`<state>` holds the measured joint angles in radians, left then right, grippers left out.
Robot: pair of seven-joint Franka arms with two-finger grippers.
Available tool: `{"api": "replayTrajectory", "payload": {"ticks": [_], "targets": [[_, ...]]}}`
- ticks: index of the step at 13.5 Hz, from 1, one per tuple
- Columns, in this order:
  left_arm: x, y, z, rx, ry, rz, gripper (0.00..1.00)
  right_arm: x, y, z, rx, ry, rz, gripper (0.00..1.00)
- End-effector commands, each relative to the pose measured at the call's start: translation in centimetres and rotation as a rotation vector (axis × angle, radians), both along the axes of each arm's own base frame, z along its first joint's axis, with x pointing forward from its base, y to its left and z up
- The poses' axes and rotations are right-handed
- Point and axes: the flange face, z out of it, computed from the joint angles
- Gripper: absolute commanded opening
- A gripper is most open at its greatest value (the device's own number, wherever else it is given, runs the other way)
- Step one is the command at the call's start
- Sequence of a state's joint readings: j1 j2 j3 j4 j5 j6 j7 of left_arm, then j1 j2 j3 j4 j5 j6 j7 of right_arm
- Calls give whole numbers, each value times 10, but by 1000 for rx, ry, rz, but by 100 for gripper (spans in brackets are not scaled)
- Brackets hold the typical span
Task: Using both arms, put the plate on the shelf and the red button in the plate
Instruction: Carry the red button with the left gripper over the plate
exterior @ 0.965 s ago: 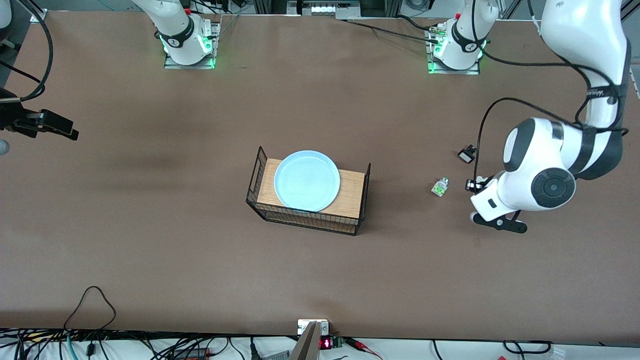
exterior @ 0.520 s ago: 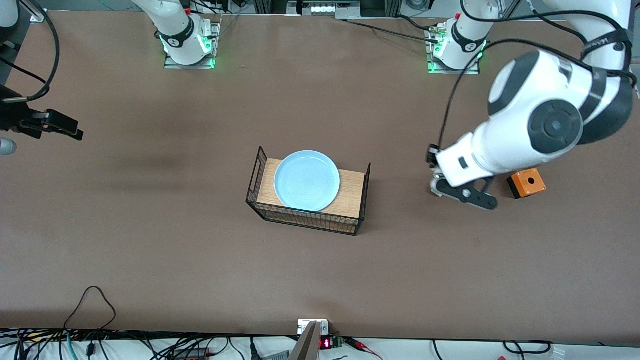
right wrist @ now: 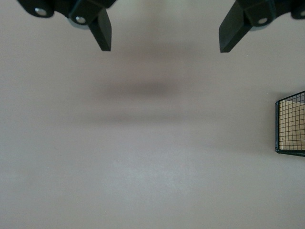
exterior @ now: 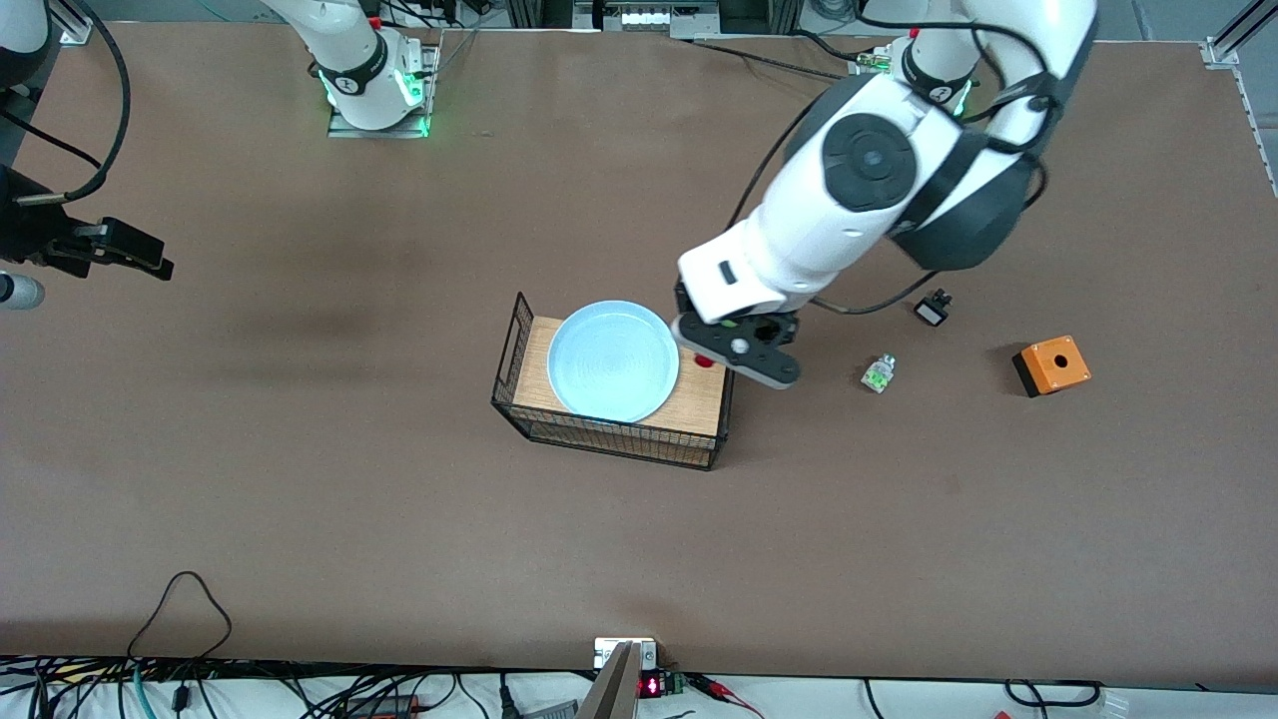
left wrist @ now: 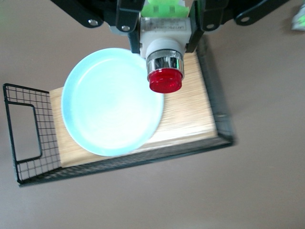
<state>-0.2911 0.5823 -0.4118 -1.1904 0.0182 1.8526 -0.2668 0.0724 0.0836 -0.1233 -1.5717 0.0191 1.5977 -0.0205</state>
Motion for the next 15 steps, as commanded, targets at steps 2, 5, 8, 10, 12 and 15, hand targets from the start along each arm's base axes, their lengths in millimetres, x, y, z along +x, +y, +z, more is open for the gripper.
{"api": "replayTrajectory", "payload": {"ticks": [2,5,8,10,12,15], "targets": [[1,-42,-30,29,-81,1,13,-6,-1,7,-13,-5,1,100],[5,-49,-48,61,-133,-18,13,-5,0,7,-13,-8,2,100],[-8,-70,-69,89,-131,-52,14,-5,-1,7,-13,-6,1,100],[-14,-80,-84,96,-121,-66,14,-6,-2,8,-13,-6,1,100],[-31,-106,-89,72,-141,-72,14,-6,-2,8,-13,-5,-2,100],[-34,-118,-117,91,-159,-86,19,-6,-3,8,-13,-5,-4,100]]}}
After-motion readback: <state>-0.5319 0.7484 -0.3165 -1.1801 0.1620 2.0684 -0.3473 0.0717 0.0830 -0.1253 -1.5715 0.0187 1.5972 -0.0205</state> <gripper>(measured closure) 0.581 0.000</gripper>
